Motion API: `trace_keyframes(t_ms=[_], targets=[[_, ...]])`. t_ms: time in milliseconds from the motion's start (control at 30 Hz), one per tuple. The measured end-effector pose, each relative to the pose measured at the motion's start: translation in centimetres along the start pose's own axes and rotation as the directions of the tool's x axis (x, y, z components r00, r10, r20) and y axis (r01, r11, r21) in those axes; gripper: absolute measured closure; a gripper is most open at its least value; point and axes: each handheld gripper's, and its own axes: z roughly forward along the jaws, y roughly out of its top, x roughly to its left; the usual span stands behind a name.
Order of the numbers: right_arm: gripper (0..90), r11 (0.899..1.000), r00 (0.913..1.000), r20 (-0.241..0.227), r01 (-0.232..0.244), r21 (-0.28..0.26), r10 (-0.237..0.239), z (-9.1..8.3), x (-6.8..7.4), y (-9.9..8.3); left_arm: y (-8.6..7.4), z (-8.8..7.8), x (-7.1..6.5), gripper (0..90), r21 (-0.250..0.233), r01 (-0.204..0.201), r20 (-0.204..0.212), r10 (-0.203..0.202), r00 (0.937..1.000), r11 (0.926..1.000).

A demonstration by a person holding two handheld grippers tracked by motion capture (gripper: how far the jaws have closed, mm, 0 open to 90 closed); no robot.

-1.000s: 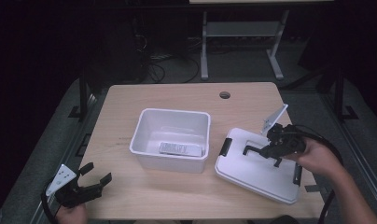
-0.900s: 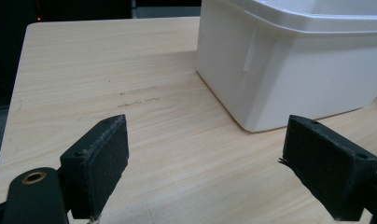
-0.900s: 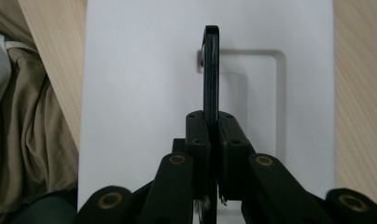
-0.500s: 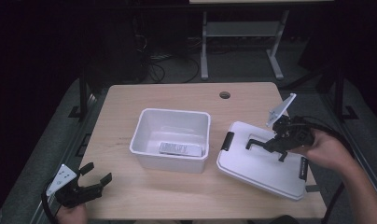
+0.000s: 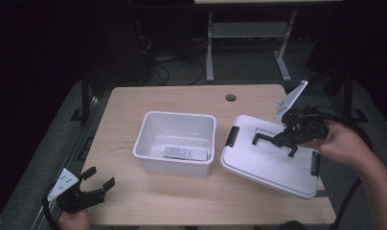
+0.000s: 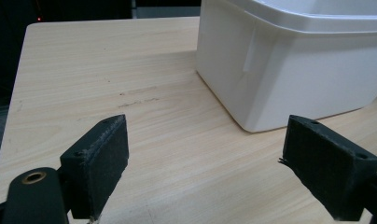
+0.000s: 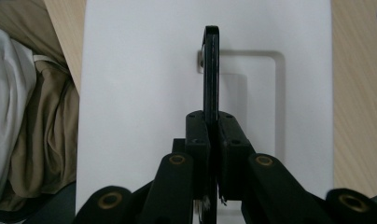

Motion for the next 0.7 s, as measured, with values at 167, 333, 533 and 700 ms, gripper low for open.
trace_keyframes(t_ms=[167,333,533,700], targets=[[84.5,1.000,0.9998,0.002,0.022,-0.005,-0.022,-0.6,0.1,1.4,0.0,0.0,0.0,13.5,0.001,0.000,-0.001,0.000,1.0000,1.0000],[84.5,0.999,0.9990,0.003,0.045,-0.012,-0.045,-0.9,0.2,3.0,0.0,0.0,0.0,13.5,-0.001,0.002,-0.004,-0.002,1.0000,1.0000],[84.5,0.997,0.9967,-0.003,0.082,-0.005,-0.082,-0.6,0.5,5.1,0.0,0.0,0.0,13.5,0.000,-0.001,0.000,0.001,1.0000,1.0000],[84.5,0.994,0.9941,-0.005,0.109,-0.014,-0.109,-0.4,0.6,6.8,0.0,0.0,0.0,13.5,-0.001,-0.001,0.000,0.001,1.0000,1.0000]])
